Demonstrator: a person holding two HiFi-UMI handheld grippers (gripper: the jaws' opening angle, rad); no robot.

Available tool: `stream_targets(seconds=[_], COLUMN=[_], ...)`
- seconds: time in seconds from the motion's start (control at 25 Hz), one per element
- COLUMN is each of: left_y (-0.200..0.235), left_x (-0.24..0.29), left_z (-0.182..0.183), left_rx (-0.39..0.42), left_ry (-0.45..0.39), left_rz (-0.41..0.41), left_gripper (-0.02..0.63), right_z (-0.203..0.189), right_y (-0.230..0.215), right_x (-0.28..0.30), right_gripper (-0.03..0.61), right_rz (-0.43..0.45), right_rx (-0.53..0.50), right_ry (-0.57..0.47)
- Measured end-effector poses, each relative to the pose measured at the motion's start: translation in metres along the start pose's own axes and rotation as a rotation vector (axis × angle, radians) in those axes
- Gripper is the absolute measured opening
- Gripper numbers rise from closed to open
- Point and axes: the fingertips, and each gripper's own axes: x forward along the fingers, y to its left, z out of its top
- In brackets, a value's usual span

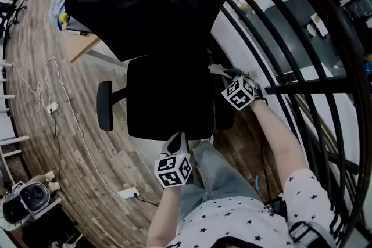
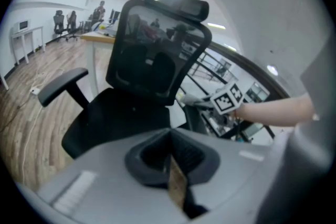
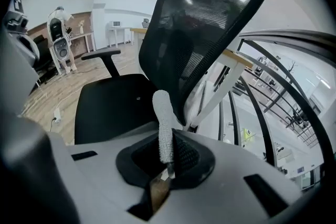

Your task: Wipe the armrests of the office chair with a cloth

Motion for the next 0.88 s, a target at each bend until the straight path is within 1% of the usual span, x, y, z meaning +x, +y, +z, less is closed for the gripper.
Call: stream_targets(seconds=[0.16,0.36,0.64,0.88], left_y=[0.001,-0.003,-0.009,-0.006], left_x=[0.001,0.002,0.007,0.005], left_z=[-0.007,-0.01,-0.003,-0.003], left_rx=[-0.013,-0.016,-0.004,-0.005], left_ry=[0.009,0.017,0.013,0.006], left_rz=[0.01,0.004,-0.013,-0.013], left_gripper=[0.008,0.008,0.008,0.008], right_z=[-0.011,-0.013,-0.012,-0.013], right_y=[-0.001,-0.001,0.0,0.005], right_x=[0.009,0.008,0.009,0.007], right_gripper=[0.026,0.026,0.025,0.025], right_rz=[0.005,0.008,-0.006,0.006], right_rx=[0.012,0.039,0.009,0.027], right_ry=[0.026,0.017,0.036,0.038])
